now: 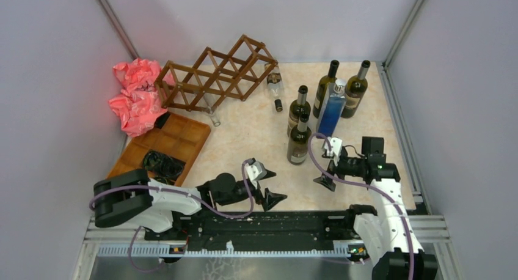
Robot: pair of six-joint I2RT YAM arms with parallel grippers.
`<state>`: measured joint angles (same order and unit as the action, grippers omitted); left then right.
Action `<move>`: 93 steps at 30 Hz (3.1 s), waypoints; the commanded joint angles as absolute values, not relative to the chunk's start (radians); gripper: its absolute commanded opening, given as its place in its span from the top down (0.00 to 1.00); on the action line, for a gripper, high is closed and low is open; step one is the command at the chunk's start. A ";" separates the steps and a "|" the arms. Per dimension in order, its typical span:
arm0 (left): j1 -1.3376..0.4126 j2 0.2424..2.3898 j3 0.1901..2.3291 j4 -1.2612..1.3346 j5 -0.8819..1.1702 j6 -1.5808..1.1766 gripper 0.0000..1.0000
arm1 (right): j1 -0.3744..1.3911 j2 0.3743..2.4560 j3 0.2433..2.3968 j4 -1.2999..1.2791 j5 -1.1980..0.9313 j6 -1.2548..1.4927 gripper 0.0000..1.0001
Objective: Put the wine bottle on the wine rack
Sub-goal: Adjust the wine bottle at the center of the board.
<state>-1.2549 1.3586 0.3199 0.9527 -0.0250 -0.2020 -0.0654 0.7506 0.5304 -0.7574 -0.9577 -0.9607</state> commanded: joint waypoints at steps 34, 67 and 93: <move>-1.258 1.889 0.165 1.772 -0.157 0.111 0.01 | -0.045 0.821 0.546 -0.743 -0.923 -0.989 0.02; -1.258 1.849 0.179 1.792 -0.074 0.066 0.01 | -0.045 0.811 0.529 -0.709 -0.898 -0.969 0.02; -1.192 1.849 0.727 1.265 -0.453 0.107 0.02 | -0.045 0.783 0.525 -0.706 -0.909 -0.961 0.02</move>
<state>-1.2087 1.8256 0.6643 1.3140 -0.3599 0.1032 -0.0525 0.8047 0.5297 -0.7399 -0.8810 -0.9646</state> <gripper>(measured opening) 0.987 0.983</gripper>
